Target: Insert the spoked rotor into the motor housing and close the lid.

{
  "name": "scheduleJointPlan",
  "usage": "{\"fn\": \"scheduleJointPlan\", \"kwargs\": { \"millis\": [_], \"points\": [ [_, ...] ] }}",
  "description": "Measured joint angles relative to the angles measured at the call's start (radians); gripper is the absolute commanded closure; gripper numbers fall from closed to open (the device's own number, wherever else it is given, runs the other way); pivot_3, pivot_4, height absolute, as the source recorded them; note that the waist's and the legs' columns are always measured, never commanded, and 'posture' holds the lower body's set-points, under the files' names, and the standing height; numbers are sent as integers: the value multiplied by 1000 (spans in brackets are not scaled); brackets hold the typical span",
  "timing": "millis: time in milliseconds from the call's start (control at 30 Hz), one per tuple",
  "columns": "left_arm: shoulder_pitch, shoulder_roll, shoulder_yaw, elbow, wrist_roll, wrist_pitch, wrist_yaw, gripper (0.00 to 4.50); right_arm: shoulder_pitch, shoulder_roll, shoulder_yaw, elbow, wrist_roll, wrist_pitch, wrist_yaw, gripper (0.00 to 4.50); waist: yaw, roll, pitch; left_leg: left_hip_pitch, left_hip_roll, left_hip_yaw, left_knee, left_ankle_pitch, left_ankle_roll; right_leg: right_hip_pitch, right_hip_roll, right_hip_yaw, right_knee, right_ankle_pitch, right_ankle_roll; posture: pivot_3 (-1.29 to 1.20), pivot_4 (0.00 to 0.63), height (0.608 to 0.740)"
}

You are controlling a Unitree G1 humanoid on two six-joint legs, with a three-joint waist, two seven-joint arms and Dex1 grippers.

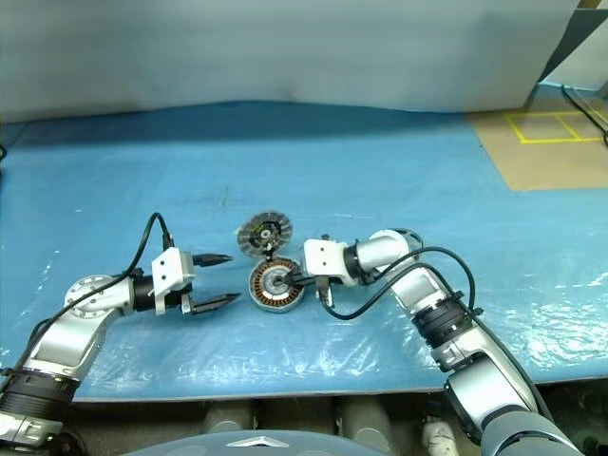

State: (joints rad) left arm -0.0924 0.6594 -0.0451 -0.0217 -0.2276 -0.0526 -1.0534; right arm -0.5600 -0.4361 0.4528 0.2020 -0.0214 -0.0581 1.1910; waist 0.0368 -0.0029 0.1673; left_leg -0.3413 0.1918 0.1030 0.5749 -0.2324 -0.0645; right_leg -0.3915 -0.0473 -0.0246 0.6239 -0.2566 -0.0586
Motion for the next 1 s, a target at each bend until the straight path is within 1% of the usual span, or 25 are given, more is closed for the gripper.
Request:
{"fn": "scheduleJointPlan", "kwargs": {
  "millis": [500, 1000],
  "points": [
    [5, 0, 0, -5, 0, 15, 7, 768, -20, 37, 0, 30, -18, -8, -15, 4456, -2, 0, 0, -1, 0, 0, 0, 0, 1, -1, 0, 0, 0, 0, 0, 0, 150, 740],
    [6, 0, 0, -1, 4, 13, 7, 768, -31, 67, -10, 55, 23, -17, 31, 4456, -3, 0, 0, -2, 0, 0, 0, 1, 1, -2, 0, 0, 0, 0, 0, 0, 150, 740]
  ]
}}
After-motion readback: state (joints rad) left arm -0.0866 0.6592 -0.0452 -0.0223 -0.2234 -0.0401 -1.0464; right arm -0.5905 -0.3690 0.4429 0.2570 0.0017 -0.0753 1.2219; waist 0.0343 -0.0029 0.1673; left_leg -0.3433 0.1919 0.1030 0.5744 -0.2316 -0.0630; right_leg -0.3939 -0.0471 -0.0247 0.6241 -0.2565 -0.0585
